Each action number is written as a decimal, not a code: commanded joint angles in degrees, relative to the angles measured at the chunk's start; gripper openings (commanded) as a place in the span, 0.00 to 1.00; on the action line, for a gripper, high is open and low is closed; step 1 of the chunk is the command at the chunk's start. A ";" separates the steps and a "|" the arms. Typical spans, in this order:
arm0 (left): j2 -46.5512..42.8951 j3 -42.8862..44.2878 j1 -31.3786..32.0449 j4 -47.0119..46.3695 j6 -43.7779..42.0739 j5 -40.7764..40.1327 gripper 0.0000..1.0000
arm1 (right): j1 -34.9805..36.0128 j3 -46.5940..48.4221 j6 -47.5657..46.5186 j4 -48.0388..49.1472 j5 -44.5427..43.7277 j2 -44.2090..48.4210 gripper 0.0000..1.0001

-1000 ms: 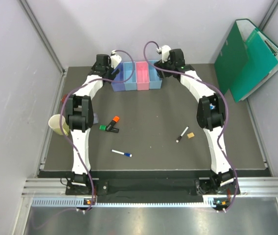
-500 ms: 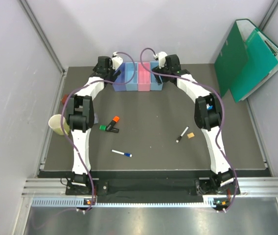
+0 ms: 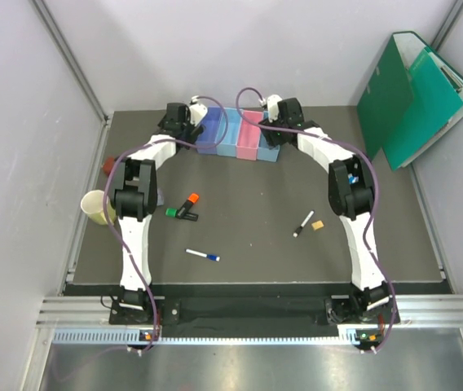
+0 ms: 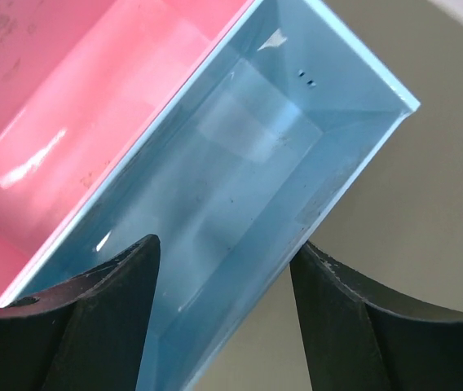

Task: Sort the stationery into containers
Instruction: Move the storage box to the center of the board.

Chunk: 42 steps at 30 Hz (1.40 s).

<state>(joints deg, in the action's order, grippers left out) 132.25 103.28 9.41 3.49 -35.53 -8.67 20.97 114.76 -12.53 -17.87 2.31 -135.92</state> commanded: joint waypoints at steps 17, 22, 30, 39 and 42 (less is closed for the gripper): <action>-19.30 -13.37 2.63 1.43 6.96 4.27 0.91 | 8.11 -19.57 6.73 -6.39 4.81 20.24 0.68; -21.76 -14.69 2.54 3.28 7.84 4.27 0.91 | 11.19 -21.68 8.23 -7.53 5.17 22.88 0.74; -23.52 -17.32 2.54 3.99 8.28 2.34 0.91 | 11.64 -20.63 6.21 -9.11 0.42 29.57 0.90; -22.30 -16.54 2.72 5.65 9.07 -8.63 0.86 | 6.81 -18.61 3.40 -2.10 -12.75 29.49 0.93; -21.33 -16.27 2.72 5.92 8.37 -12.32 0.86 | 4.44 -15.28 3.04 -0.06 -16.10 25.36 0.93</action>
<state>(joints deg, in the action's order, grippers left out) 112.09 85.67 11.90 8.91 -27.49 -13.69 28.75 94.08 -8.25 -23.31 -6.07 -107.42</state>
